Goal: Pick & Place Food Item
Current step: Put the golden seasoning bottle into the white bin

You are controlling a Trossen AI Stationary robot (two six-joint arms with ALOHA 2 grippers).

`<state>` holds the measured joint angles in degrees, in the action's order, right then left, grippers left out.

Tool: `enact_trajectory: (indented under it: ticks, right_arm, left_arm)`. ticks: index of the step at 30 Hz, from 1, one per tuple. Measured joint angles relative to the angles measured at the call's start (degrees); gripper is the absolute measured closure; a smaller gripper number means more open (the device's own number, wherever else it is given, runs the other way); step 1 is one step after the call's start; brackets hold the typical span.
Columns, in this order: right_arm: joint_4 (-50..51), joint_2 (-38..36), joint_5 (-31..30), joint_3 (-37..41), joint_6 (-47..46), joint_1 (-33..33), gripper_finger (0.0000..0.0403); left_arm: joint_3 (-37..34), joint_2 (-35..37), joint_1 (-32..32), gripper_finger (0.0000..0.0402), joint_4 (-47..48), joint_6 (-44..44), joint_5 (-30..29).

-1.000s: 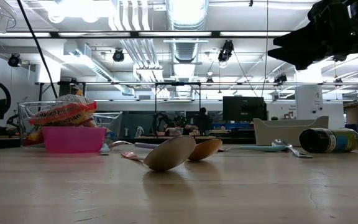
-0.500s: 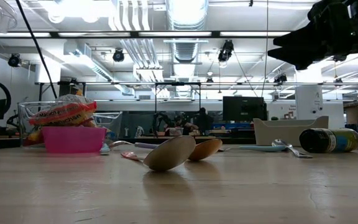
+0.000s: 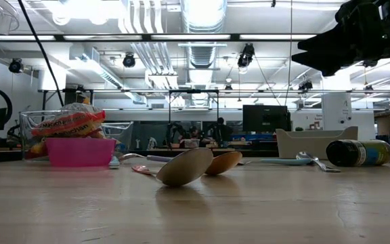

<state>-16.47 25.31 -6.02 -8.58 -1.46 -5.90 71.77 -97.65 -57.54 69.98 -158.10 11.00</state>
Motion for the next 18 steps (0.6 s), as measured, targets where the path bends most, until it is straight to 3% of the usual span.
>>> enact_trajectory:
  ticks: [8,18]
  right_arm:
    - [0.0,0.01,0.0,0.0,0.0,-0.01,0.0113]
    - [0.0,0.01,0.0,0.0,0.0,-0.01,0.0113]
  left_arm:
    - [-5.39,0.16,-0.46,0.0118,-5.72,-0.08,0.68]
    - [-6.44,0.17,-0.44,0.0118,-6.38,0.22,3.5]
